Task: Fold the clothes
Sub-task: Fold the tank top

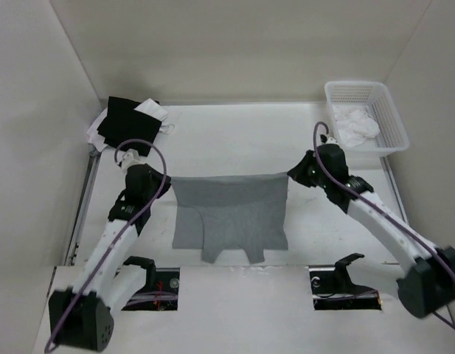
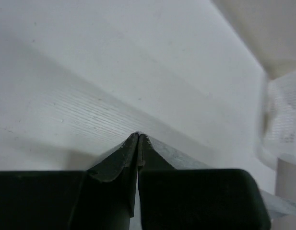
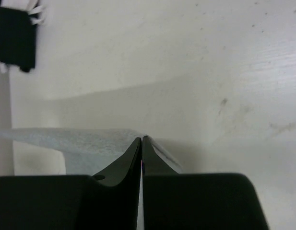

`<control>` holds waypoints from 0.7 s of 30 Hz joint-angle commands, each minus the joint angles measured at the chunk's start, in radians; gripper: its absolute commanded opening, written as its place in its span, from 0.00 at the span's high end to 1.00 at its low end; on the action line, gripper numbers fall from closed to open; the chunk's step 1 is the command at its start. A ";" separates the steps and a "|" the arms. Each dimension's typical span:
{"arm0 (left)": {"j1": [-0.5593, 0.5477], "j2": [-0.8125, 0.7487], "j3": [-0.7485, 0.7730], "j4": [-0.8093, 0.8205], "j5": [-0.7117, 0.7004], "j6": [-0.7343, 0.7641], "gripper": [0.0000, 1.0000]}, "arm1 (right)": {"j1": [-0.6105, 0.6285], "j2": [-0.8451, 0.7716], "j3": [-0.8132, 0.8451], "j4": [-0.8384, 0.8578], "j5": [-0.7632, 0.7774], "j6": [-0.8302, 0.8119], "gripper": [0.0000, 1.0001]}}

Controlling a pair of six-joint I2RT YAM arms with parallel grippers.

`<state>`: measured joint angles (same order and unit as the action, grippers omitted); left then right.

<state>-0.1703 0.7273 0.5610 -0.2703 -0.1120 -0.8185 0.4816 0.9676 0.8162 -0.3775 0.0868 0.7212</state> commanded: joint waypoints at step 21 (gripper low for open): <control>0.030 0.499 0.036 0.617 0.014 -0.105 0.98 | -0.263 0.442 0.026 0.483 -0.299 -0.009 0.97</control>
<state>-0.1513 1.3117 0.6842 0.2794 -0.1032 -0.8944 0.2173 1.4887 0.9337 -0.0055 -0.2047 0.6849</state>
